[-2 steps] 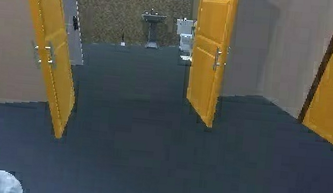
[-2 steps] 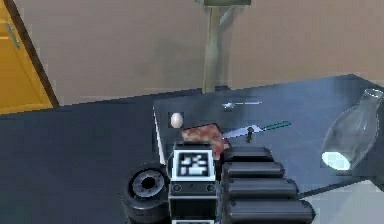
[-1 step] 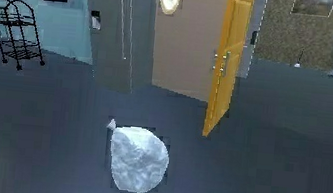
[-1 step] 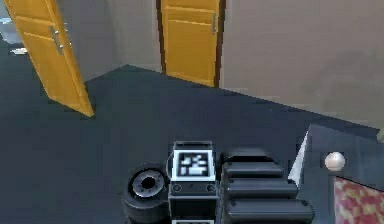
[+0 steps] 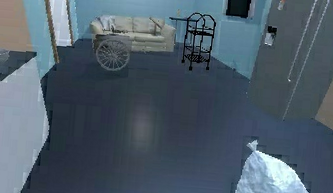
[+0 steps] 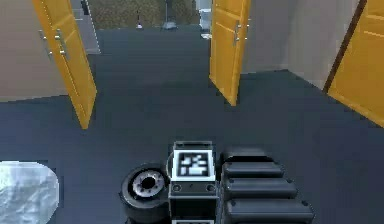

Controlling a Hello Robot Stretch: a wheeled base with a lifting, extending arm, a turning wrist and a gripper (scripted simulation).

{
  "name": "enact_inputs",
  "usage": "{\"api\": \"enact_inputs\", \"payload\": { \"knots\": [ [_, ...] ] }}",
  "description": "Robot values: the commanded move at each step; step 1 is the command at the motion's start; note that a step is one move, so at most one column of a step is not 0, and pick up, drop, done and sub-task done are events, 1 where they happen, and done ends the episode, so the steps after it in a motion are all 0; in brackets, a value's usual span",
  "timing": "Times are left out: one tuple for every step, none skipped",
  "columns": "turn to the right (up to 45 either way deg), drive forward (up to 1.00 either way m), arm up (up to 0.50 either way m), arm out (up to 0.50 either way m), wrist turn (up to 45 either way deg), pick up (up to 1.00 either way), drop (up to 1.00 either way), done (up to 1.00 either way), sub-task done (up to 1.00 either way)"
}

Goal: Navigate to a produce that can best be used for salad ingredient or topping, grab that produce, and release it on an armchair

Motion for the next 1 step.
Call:
{"api": "enact_inputs", "payload": {
  "knots": [
    [-15.0,0.0,0.0,0.0,0.0,0.0,0.0,0.0,0.0]
  ]
}}
